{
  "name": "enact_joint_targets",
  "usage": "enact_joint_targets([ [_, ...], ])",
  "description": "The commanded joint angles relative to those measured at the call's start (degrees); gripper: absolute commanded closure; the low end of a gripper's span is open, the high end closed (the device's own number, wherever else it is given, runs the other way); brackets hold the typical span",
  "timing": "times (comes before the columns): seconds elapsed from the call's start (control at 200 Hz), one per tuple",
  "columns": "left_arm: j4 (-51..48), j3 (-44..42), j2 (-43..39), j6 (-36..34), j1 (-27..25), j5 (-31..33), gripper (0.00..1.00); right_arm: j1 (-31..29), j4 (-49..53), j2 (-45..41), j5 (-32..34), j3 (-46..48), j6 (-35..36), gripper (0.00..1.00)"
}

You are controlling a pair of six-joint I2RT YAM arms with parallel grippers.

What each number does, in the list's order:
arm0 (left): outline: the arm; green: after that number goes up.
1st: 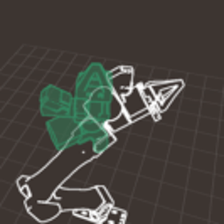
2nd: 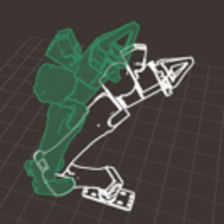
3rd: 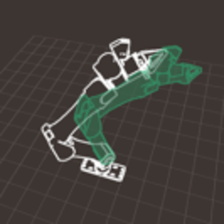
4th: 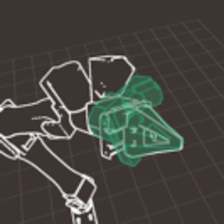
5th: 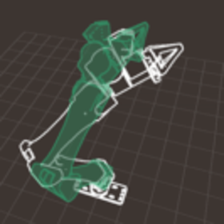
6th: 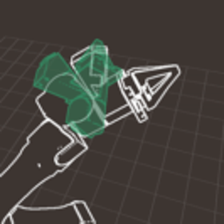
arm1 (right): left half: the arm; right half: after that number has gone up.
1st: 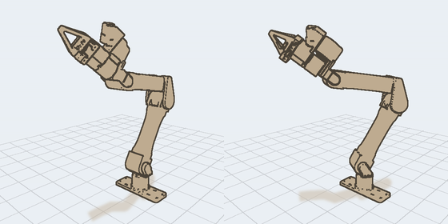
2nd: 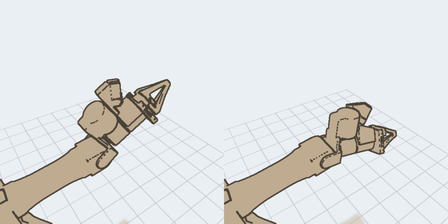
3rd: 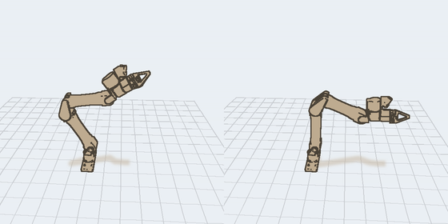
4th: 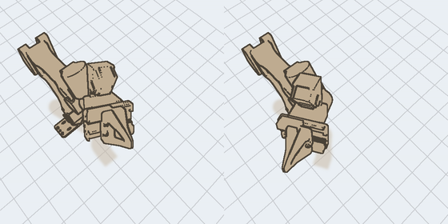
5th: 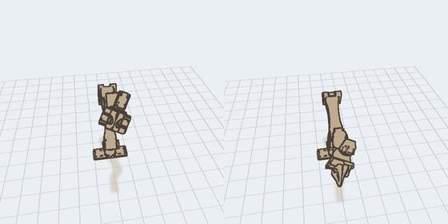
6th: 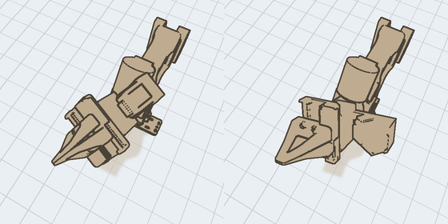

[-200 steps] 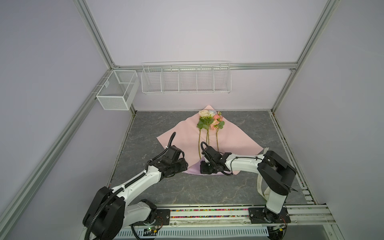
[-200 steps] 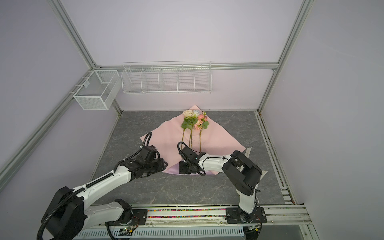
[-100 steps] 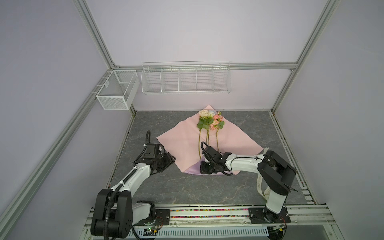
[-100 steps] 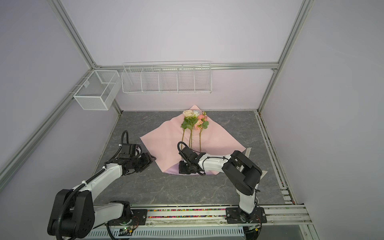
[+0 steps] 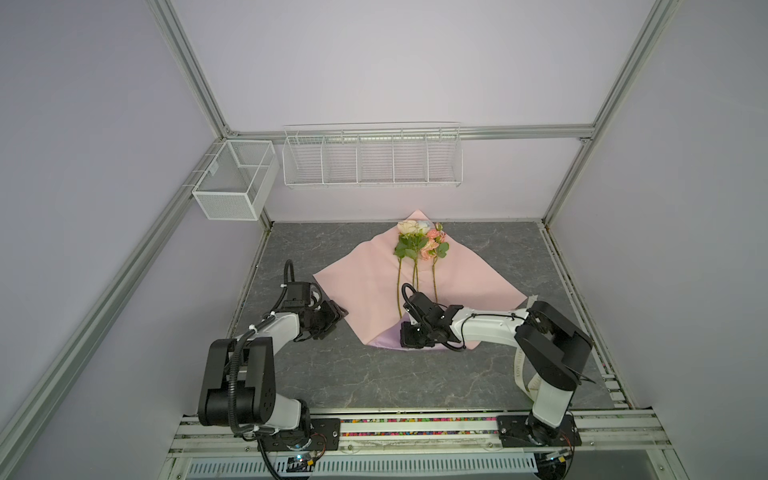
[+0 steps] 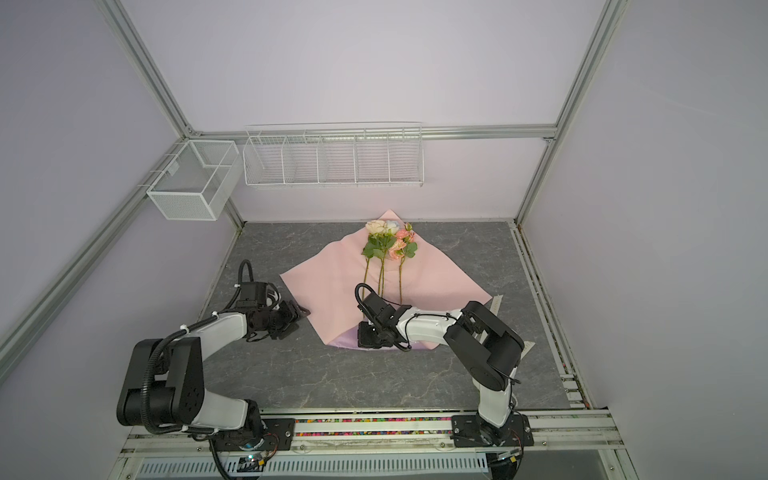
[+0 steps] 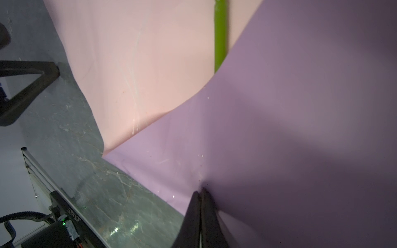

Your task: Tie the bouquet of fake flowers

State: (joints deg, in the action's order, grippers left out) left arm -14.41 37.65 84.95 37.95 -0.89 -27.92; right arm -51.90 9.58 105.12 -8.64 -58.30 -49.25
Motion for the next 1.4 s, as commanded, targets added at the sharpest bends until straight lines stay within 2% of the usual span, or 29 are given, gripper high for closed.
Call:
enact_joint_targets([
  [0.0,-0.40,3.59,3.13,-2.58,2.14,2.64,0.37,-0.09,4.13,1.41,0.41,0.14,0.12,0.91],
  [0.26,-0.85,11.65,12.46,-3.53,3.72,3.88,0.38,-0.04,4.82,2.19,0.30,-0.84,0.79,0.91],
  [0.49,5.72,13.36,19.85,0.35,4.00,-2.23,0.41,0.02,5.64,2.39,0.23,-1.71,1.22,0.91],
  [0.67,10.28,12.13,22.34,2.64,4.03,-6.66,0.42,0.04,6.02,2.31,0.56,-1.81,1.31,0.91],
  [0.935,14.12,8.82,20.73,5.74,3.63,-10.70,0.42,0.20,6.23,2.15,0.82,-1.55,1.32,0.91],
  [1.395,27.23,-4.74,14.03,17.12,-2.93,-9.24,0.41,0.31,6.15,1.91,1.09,-1.40,1.30,0.91],
])
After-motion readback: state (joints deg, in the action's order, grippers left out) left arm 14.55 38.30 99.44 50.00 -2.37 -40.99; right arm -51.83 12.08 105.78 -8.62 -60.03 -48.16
